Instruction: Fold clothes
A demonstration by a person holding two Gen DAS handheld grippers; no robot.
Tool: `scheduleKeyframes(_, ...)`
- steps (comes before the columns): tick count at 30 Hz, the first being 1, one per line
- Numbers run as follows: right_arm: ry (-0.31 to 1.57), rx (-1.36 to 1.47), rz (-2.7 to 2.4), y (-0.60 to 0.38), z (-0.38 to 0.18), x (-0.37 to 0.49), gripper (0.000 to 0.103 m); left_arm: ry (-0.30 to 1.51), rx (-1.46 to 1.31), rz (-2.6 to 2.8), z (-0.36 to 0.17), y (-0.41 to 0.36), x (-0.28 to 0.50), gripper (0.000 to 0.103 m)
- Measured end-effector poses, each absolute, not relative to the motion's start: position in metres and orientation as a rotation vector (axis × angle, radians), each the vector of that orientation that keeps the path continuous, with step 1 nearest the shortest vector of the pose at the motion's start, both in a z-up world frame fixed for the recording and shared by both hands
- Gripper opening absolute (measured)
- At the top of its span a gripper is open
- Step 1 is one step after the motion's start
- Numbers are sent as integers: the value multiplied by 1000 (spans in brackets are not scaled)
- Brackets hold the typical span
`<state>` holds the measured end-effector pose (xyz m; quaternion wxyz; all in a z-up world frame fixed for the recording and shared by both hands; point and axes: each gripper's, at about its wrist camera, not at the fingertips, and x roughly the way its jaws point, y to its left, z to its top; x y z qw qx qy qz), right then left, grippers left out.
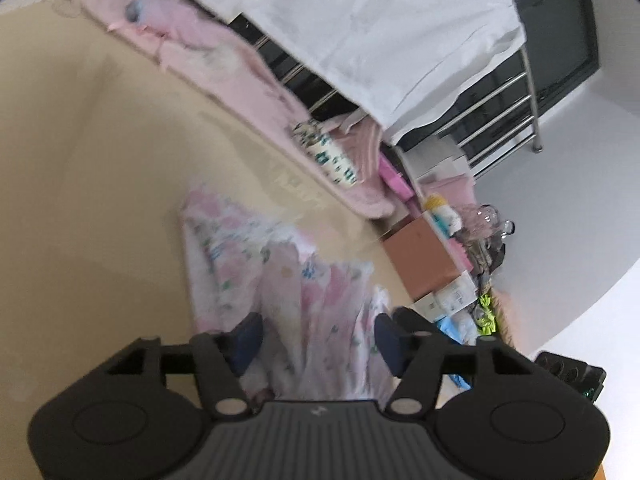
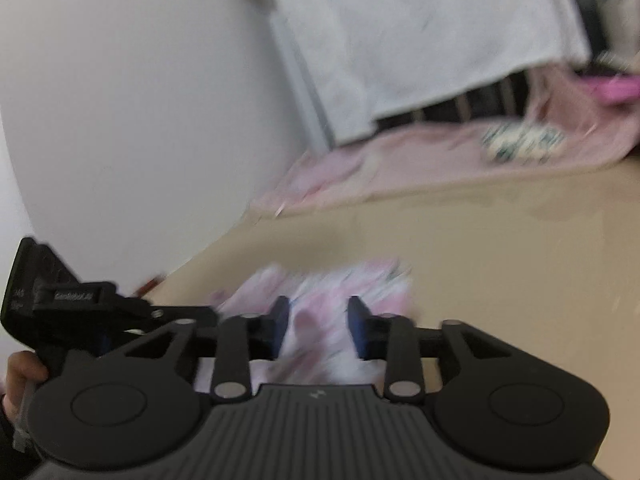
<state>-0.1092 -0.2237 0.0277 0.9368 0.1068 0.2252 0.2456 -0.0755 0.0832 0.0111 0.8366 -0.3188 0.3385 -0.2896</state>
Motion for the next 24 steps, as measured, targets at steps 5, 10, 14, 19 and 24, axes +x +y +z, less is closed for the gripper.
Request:
scheduleKeyframes(5,624,378,535,-248,-1,-88,23,755,-682,-635,10,74,-77,5)
scheduleKeyframes(10,610,485,692,-248,3,-92,7,772,-716,-639,12,92,-103,6)
scheduleKeyframes(14,681,363,720,-230,9,-97,6,839,-702,-593,-9,99,-115,6)
scheduleKeyframes(19,736,215,674,-205,2,-98,9,815,-676,-566,-12,99,-114,14)
scheduleKeyframes(24,578,136,578,-219,32,-119,41,648,-562,-575,23,100,-125,47)
